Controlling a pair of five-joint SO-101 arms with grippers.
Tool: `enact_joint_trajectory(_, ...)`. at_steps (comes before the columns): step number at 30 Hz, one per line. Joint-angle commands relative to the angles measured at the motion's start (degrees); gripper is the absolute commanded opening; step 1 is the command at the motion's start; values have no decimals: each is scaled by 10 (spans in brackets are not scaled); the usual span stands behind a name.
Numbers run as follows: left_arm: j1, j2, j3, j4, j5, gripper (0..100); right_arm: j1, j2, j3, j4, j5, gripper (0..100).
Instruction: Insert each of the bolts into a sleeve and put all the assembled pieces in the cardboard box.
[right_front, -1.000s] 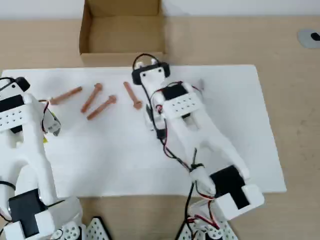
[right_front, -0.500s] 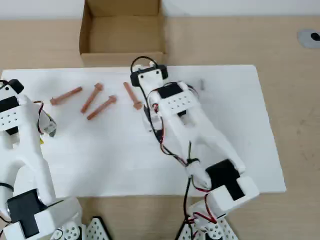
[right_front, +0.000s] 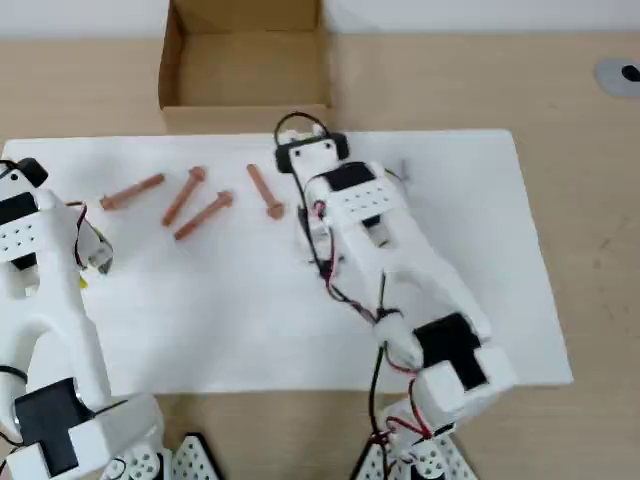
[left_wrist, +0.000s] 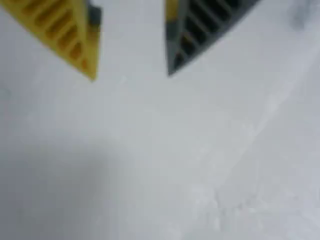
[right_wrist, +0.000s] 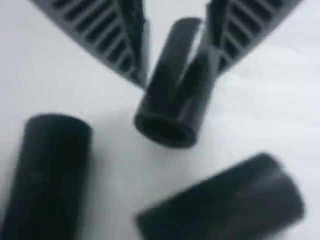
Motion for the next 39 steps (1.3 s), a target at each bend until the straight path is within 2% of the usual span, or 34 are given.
enact_joint_trajectory(1,-8,-2,-26,4,3,106,15,-2,-8,18,6,200)
enact_joint_trajectory(16,-8,-2,-27,4,3,106,13,14,-5,20,6,217)
enact_joint_trajectory(24,-7,-2,-24,-16,2,106,15,85,-14,3,8,27)
enact_joint_trajectory(32,-6,-7,-28,-35,1,106,15,84,-15,1,22,10)
enact_joint_trajectory(39,-7,-7,-42,-41,0,106,15,11,-15,1,22,10)
